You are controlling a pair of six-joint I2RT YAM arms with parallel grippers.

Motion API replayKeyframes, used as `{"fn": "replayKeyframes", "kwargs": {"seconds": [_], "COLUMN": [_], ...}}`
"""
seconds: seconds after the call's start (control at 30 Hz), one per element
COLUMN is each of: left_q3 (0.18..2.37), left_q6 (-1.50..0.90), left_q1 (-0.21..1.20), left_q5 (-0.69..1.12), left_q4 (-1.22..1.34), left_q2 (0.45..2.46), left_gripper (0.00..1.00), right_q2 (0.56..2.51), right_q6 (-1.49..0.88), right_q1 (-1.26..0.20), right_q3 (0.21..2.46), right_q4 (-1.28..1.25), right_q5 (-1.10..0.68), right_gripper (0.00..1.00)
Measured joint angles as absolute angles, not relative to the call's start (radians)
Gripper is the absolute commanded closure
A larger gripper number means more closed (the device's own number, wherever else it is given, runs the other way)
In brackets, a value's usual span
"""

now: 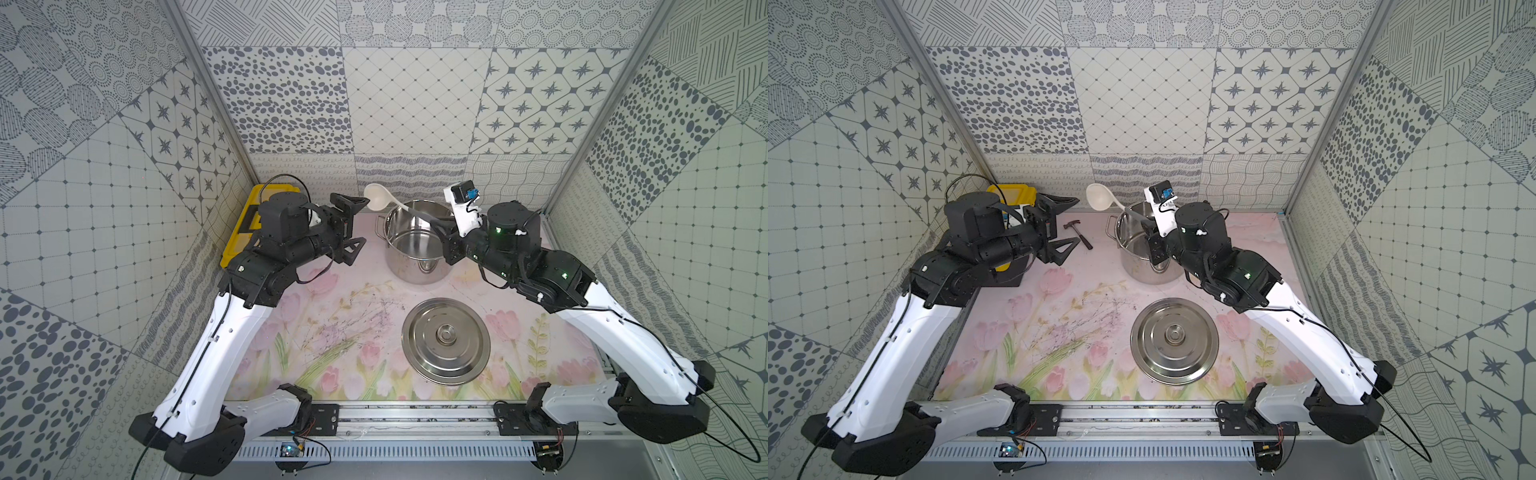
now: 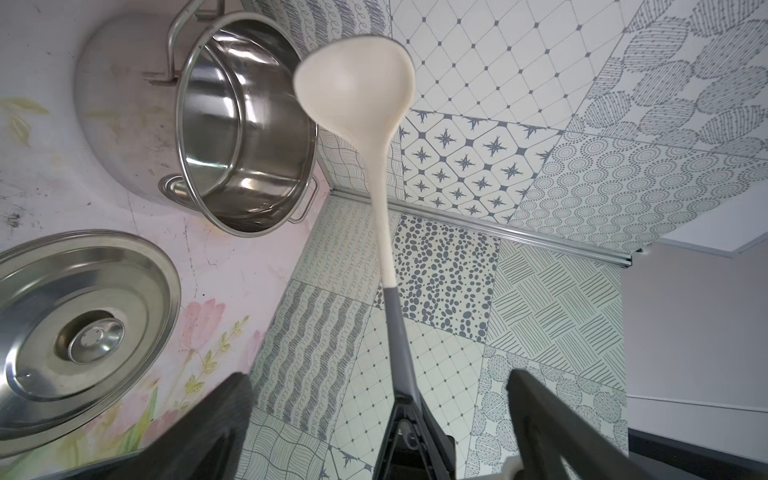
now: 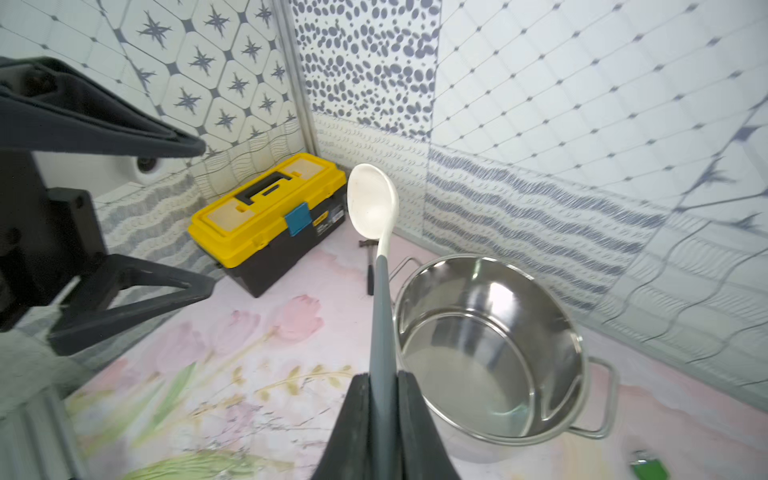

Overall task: Stir the soup with a spoon
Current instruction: Stir the soup in the pan with a stick.

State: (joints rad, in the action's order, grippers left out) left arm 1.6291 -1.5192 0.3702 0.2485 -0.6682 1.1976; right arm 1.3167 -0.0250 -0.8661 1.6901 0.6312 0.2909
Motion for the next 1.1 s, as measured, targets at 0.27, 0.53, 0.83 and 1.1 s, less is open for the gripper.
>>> {"fn": "replayKeyframes", "kwargs": {"seconds": [0.27,0.53,0.83,1.1], "left_q3": [1.744,2.038,2.129,2.033], "left_q6": [-1.370,-1.103,-0.836,-0.756], "left_q1": [0.367,0.372,0.456,0.475], "left_q5": [0.231,0.165,-0.030,-0.090], "left_q4": [-0.822,-1.057,-1.263,-1.281], "left_q2": [1.268,1.431,1.499,1.489], "left_gripper": [0.01,0.01,0.01,0.00], "right_q2": [1.412,1.446,1.517,1.608], "right_q6": [0.195,0.208,0.106,0.052], "right_q1": [-0.852,-0.817,-0.817,-0.817], "right_q3": [1.720,1.650,1.634,1.655], "right_q4": [0.714,0.804,0.910,0.964], "right_q5": [0.551,0.577,0.514,0.467], "right_gripper": [1.00,1.00,1.00,1.00]}}
